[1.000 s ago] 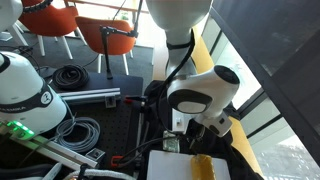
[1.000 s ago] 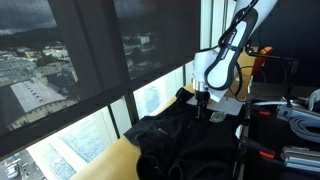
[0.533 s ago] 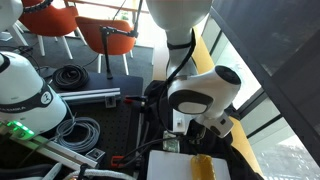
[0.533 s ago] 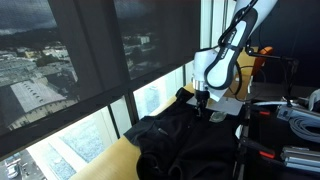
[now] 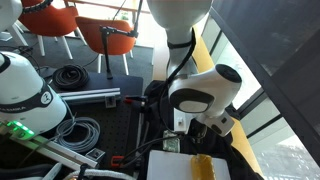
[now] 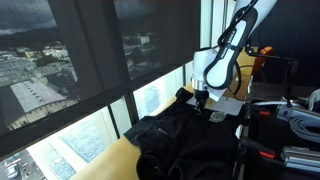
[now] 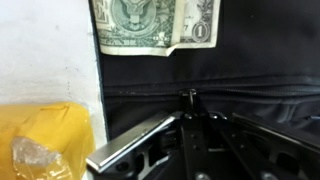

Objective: Close the zipper on the jumper

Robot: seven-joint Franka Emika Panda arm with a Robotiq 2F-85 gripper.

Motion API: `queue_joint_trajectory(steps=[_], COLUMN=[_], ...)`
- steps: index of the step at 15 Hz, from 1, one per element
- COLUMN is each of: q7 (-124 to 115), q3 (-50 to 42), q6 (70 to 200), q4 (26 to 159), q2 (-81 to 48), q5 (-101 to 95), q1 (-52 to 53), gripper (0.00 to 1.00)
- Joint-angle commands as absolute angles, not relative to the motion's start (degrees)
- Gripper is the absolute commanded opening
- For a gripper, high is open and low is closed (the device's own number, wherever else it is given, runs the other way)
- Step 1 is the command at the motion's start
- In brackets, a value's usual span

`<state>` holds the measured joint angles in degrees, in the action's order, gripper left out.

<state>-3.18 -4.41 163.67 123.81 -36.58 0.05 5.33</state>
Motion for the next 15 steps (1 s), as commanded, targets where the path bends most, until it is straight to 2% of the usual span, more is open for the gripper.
queue_joint_trajectory(steps=[1,15], q7=[-4.6,-10.7], q3=[-4.8,-7.8], q6=[162.6,161.3], q4=[123.5,124.6], q2=[-35.9,-33.8], q5=[-2.2,-13.1], q1=[7.9,24.4], gripper=[0.01,0.01])
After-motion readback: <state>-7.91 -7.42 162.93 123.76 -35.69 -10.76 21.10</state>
